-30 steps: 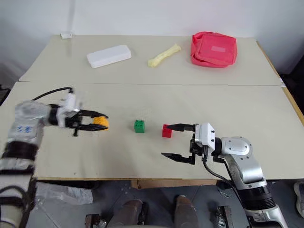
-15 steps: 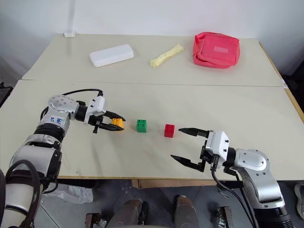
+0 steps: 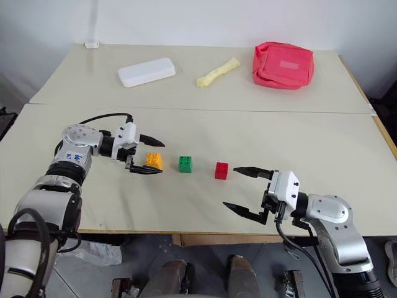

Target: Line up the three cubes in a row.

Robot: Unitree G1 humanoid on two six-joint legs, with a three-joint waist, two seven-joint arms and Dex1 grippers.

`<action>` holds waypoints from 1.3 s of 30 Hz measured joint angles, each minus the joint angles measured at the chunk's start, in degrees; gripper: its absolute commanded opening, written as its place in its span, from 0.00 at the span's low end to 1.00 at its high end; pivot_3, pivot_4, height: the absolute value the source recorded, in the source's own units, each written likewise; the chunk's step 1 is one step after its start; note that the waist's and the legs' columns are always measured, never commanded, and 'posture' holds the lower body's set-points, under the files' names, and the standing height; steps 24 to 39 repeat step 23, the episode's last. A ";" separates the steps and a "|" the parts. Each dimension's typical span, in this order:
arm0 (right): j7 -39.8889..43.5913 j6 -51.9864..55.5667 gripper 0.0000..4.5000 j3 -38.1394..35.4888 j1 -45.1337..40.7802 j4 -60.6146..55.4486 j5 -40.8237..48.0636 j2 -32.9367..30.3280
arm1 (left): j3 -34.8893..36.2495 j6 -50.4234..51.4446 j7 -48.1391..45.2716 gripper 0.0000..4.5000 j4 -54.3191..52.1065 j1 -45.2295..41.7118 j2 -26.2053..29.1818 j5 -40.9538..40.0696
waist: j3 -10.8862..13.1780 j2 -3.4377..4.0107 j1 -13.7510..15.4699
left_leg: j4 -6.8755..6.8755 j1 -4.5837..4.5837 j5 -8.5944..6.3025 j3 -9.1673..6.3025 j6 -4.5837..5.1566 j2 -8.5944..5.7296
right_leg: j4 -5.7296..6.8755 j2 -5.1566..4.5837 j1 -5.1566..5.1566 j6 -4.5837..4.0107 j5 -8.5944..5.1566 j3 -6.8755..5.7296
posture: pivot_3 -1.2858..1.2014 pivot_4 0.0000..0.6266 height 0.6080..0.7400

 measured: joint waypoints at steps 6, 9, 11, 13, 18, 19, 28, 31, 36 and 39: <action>3.75 0.46 1.00 -0.83 -6.24 4.42 3.15 -1.30 | 3.59 5.45 -0.96 1.00 -14.58 7.68 10.56 -9.35 | 0.01 0.00 -1.40 | -0.06 0.01 0.01 -0.07 -0.05 0.11 | 0.00 -0.17 -0.03 -0.01 0.00 0.02 | 0.52 0.24 1.00; 6.18 1.20 1.00 -1.78 -12.07 7.20 5.03 -2.39 | 5.03 11.53 -0.96 1.00 -21.64 12.90 13.98 -13.44 | 0.02 0.02 -1.34 | -0.02 0.02 0.02 -0.06 -0.05 0.09 | -0.01 -0.21 -0.01 -0.01 0.00 0.06 | 0.52 0.24 1.00; 7.81 1.93 1.00 -1.91 -14.39 8.70 5.49 -3.84 | 6.00 13.86 -0.92 1.00 -23.51 14.67 15.26 -14.75 | 0.02 0.01 -1.06 | -0.01 0.01 0.01 -0.20 -0.05 0.08 | -0.02 -0.22 0.03 -0.02 0.00 0.05 | 0.52 0.24 1.00; 10.14 2.59 1.00 -1.84 -16.11 10.71 5.52 -5.47 | 7.16 14.49 -0.87 1.00 -25.73 16.75 16.63 -15.11 | 0.02 0.01 -0.82 | -0.02 0.01 0.01 -0.26 -0.04 0.04 | -0.02 -0.22 0.05 -0.02 -0.01 0.07 | 0.52 0.24 1.00; 15.61 3.02 1.00 -0.97 -19.10 17.64 3.90 -9.30 | 11.07 17.36 -0.10 1.00 -34.34 25.30 17.84 -17.90 | 0.03 0.04 -1.08 | -0.04 0.00 -0.01 -0.20 0.00 0.01 | -0.05 -0.33 0.04 -0.03 -0.01 0.16 | 0.52 0.24 1.00; 16.29 2.02 1.00 -1.17 -19.66 19.93 2.84 -10.01 | 12.46 18.12 1.12 1.00 -35.78 27.74 17.83 -18.46 | 0.03 0.04 -1.23 | -0.05 0.01 -0.01 -0.22 0.00 0.03 | -0.05 -0.33 0.04 -0.03 -0.01 0.17 | 0.52 0.24 1.00; 17.39 -1.52 1.00 -1.44 -19.71 25.43 0.04 -9.80 | 14.57 19.62 5.00 1.00 -37.71 30.93 17.66 -19.10 | 0.03 0.03 -1.13 | -0.05 0.00 0.02 -0.22 -0.10 0.10 | -0.07 -0.30 0.03 -0.04 -0.02 0.13 | 0.52 0.24 1.00; 17.39 -1.52 1.00 -1.44 -19.71 25.43 0.04 -9.80 | 14.57 19.62 5.00 1.00 -37.71 30.93 17.66 -19.10 | 0.03 0.03 -1.13 | -0.05 0.00 0.02 -0.22 -0.10 0.10 | -0.07 -0.30 0.03 -0.04 -0.02 0.13 | 0.52 0.24 1.00; 17.39 -1.52 1.00 -1.44 -19.71 25.43 0.04 -9.80 | 14.57 19.62 5.00 1.00 -37.71 30.93 17.66 -19.10 | 0.03 0.03 -1.13 | -0.05 0.00 0.02 -0.22 -0.10 0.10 | -0.07 -0.30 0.03 -0.04 -0.02 0.13 | 0.52 0.24 1.00; 17.39 -1.52 1.00 -1.44 -19.71 25.43 0.04 -9.80 | 14.57 19.62 5.00 1.00 -37.71 30.93 17.66 -19.10 | 0.03 0.03 -1.13 | -0.05 0.00 0.02 -0.22 -0.10 0.10 | -0.07 -0.30 0.03 -0.04 -0.02 0.13 | 0.52 0.24 1.00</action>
